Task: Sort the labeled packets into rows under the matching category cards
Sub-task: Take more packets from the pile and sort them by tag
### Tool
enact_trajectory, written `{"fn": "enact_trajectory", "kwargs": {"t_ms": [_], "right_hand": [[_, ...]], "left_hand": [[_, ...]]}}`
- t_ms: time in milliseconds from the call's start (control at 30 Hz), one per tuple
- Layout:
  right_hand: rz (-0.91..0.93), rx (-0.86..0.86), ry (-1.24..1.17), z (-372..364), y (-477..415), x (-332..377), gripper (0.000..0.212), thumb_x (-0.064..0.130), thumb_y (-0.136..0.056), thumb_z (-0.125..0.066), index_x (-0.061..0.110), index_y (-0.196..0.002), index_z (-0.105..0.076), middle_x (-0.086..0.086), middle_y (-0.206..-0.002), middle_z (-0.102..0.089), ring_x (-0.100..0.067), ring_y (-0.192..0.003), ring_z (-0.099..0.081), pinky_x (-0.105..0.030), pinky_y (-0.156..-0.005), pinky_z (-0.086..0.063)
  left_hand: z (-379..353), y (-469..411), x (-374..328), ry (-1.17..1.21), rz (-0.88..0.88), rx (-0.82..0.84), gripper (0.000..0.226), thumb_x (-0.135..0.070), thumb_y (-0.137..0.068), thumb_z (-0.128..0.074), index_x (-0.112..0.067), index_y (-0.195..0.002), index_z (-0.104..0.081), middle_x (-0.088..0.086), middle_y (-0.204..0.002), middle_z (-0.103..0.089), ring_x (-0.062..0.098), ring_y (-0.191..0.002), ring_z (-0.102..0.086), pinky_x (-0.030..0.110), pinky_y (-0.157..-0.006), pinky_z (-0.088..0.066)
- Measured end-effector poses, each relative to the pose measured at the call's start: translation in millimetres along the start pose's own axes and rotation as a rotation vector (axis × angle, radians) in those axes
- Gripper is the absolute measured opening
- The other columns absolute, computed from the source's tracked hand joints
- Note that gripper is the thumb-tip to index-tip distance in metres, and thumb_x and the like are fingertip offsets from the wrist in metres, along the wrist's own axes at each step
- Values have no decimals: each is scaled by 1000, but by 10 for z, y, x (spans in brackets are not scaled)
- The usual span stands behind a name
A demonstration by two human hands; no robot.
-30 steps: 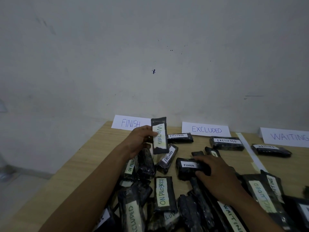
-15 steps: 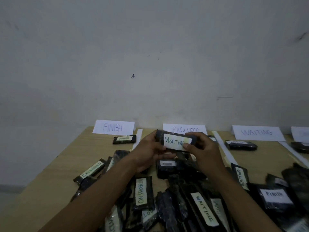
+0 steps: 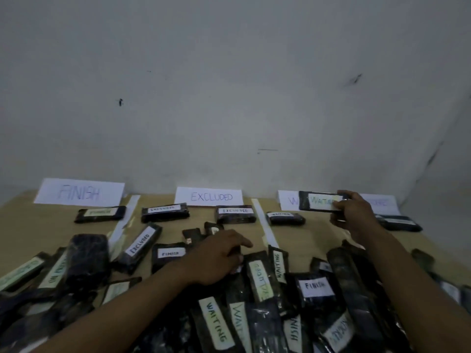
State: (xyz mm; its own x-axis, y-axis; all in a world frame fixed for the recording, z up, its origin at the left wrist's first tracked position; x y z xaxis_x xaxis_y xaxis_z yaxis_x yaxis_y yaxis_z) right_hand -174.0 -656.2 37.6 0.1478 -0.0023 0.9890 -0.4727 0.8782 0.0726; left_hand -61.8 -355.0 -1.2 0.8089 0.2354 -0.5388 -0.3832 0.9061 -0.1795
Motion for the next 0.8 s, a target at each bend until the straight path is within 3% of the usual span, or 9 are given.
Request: {"fn": "enact_trajectory", "kwargs": {"t_ms": [133, 200, 267, 400, 567, 700, 800], "right_hand": [[-134, -98, 188, 336, -527, -260, 11, 0, -91, -55, 2, -102, -55, -18, -75, -55, -24, -62, -53, -25, -37, -51], [-171, -83, 307, 337, -660, -351, 3, -2, -90, -57, -1, -89, -55, -19, -74, -54, -26, -64, -53, -30, -43, -50], [-179, -54, 391, 290, -769, -427, 2, -1, -89, -57, -2, -89, -56, -18, -76, -54, -26, -64, -52, -33, -49, -46], [-109, 44, 650, 143, -946, -536, 29, 6, -87, -56, -7, -112, -59, -25, -100, -62, -27, -74, -54, -33, -61, -47], [62, 32, 1034, 23, -880, -449, 37, 29, -91, -60, -4, -105, -60, -19, -109, -61, -28, -91, -56, -28, -67, -37], [163, 28, 1067, -57, -639, -276, 32, 29, -87, -63, -1, -99, -58, -17, -104, -62, -25, -81, -51, -27, -56, -36], [295, 52, 1054, -228, -234, -86, 31, 31, -85, -65, 6, -103, -60, -10, -108, -60, -27, -93, -55, -34, -77, -46]], "left_hand": [[-182, -19, 29, -245, -54, 16, 41, -40, -94, -46, -35, -134, -48, -17, -135, -45, 7, -122, -44, 32, -99, -36], [-181, -8, 43, -226, -70, -6, 40, -40, -94, -46, -36, -134, -47, -20, -136, -43, 5, -123, -43, 28, -97, -35], [-174, 0, 32, -225, -85, -24, 39, -40, -95, -46, -37, -134, -47, -21, -136, -43, 3, -123, -43, 27, -97, -35], [-171, 4, 20, -209, -79, -29, 39, -38, -96, -47, -37, -134, -47, -22, -137, -42, 1, -123, -41, 26, -99, -34], [-156, 9, 18, -205, -72, -28, 38, -37, -96, -48, -36, -134, -48, -23, -138, -42, 0, -123, -41, 23, -98, -33], [-124, -9, 73, -54, -10, -39, 34, -28, -94, -55, -34, -127, -57, -22, -131, -51, -4, -118, -45, 18, -99, -35], [-28, -14, 132, 232, 97, -63, 23, -18, -93, -58, -31, -110, -66, -19, -115, -62, -5, -106, -54, 22, -97, -43]]}}
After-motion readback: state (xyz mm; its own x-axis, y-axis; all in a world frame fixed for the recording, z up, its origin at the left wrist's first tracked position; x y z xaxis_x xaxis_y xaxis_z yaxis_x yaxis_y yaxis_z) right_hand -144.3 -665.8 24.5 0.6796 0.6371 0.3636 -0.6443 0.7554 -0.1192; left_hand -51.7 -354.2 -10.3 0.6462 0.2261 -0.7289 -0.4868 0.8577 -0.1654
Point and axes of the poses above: each hand's wrist, its own y-axis away from the middle knuckle, its own z-axis out of the back of the hand, x = y × z, the point moved 9 cm from there along -y, towards the middle knuckle
